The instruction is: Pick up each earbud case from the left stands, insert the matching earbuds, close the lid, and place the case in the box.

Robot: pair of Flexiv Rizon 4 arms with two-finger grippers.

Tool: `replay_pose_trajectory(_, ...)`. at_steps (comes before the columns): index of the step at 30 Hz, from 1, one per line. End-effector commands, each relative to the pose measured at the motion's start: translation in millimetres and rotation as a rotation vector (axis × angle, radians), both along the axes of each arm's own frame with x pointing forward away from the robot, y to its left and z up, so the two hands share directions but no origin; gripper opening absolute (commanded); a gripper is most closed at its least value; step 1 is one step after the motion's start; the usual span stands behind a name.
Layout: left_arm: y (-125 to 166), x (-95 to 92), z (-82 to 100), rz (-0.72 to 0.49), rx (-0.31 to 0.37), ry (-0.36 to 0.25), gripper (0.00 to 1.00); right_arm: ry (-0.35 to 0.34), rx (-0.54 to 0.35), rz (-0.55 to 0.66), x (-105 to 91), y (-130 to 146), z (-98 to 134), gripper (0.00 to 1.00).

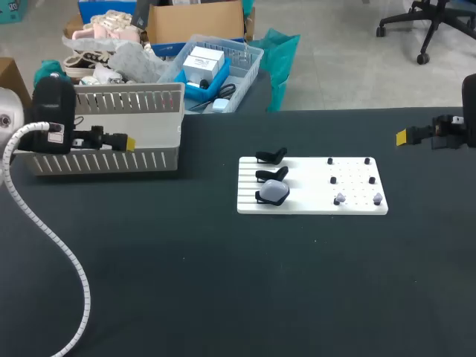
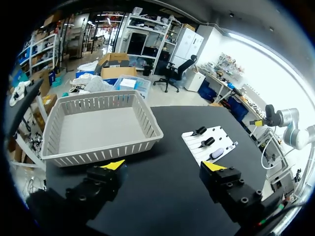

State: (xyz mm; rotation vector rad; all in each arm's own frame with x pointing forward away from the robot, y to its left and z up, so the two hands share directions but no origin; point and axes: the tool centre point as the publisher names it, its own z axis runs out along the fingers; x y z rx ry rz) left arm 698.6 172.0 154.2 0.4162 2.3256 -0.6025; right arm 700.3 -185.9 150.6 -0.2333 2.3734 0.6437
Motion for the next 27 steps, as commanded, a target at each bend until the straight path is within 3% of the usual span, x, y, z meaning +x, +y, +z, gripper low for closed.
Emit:
replay_pose_trajectory(1, 0, 0.8, -0.5, -0.070, -0.029, -0.025, 1.00, -0.001, 0.002, 0.002, 0.8, 0, -1, 1.00)
replay_pose_trajectory(6, -13, -0.2, 4.0, -0.190, -0.014, -0.071, 1.00, -0.001, 0.002, 0.002, 0.8, 0, -1, 1.00)
replay_pose_trajectory(14, -42, -1.5, 24.4, -0.501, 0.047, -0.211, 1.00, -0.001, 0.002, 0.002, 0.8, 0, -1, 1.00)
replay_pose_trajectory(21, -64, 1.7, 21.7, -0.642, 0.078, -0.306, 1.00, -0.001, 0.002, 0.002, 0.8, 0, -1, 1.00)
replay_pose_trajectory(27, -79, 1.6, 12.1, -0.769, 0.076, -0.338, 1.00, -0.001, 0.002, 0.002, 0.8, 0, -1, 1.00)
